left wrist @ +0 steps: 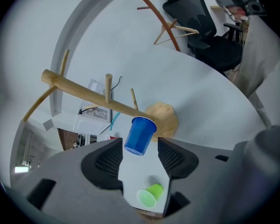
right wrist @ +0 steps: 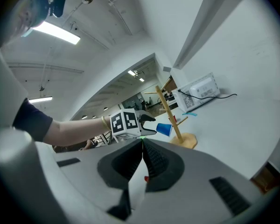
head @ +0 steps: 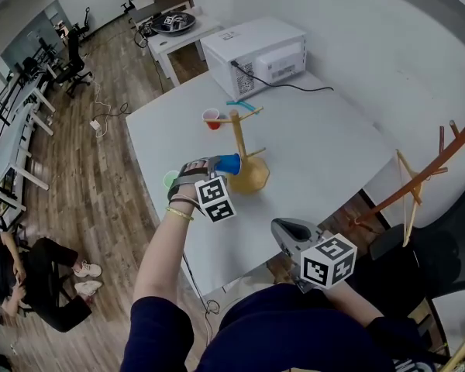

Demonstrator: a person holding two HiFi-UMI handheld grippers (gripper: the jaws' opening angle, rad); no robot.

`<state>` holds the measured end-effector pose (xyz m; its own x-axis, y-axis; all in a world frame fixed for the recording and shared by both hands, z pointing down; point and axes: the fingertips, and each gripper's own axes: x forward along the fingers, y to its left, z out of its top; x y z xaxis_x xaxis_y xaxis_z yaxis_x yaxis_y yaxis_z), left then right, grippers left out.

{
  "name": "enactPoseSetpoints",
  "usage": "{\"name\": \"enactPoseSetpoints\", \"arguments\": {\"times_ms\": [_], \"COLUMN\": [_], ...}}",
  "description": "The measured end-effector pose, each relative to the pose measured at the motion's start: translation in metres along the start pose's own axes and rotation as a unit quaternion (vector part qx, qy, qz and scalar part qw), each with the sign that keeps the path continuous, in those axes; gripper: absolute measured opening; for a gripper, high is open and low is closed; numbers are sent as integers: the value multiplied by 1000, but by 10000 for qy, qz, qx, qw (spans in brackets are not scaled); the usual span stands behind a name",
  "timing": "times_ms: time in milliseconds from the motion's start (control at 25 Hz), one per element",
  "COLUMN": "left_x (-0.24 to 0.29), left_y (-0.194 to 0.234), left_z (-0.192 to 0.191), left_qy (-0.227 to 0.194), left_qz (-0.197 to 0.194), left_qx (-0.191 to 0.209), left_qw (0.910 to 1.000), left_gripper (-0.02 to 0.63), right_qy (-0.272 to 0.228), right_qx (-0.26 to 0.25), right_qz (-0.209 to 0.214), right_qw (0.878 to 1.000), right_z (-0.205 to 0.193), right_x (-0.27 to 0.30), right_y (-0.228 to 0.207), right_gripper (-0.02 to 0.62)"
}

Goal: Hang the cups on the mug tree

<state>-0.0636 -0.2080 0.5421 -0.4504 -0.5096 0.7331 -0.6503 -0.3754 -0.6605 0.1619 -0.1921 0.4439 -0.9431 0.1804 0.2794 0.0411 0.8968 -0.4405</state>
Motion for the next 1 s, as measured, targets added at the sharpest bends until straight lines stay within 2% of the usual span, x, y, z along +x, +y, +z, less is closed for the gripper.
{"name": "enactPoseSetpoints", "arguments": {"times_ms": [160,320,520,760,1000], "left_x": [-15,-32,-56,-78,-98], "left_y": [-5,-11,-24,-52,-82], "left_z": [6,18,37,44,55], "left_qy": [-106,-318,-675,-810,-1017], "left_qz": [71,200,360,508,542], "left_qx": [-275,-611,-1063,-1457,-1953], "left_qw": [9995,9974,9914,9847,9739], "left_gripper": [240,169,123,78,44], "right_qy": [56,84,144,197,212], "right_qx": [-37,-45,-43,-62,-55], "right_qz": [118,203,337,514,658], "right_qw": [9999,9997,9993,9985,9976], "right_z": [-5,-10,-18,-27,-38], "right_x": [-6,-13,-22,-30,-41], "right_y": [7,11,19,30,42], "right_gripper": [29,29,29,29,29]}}
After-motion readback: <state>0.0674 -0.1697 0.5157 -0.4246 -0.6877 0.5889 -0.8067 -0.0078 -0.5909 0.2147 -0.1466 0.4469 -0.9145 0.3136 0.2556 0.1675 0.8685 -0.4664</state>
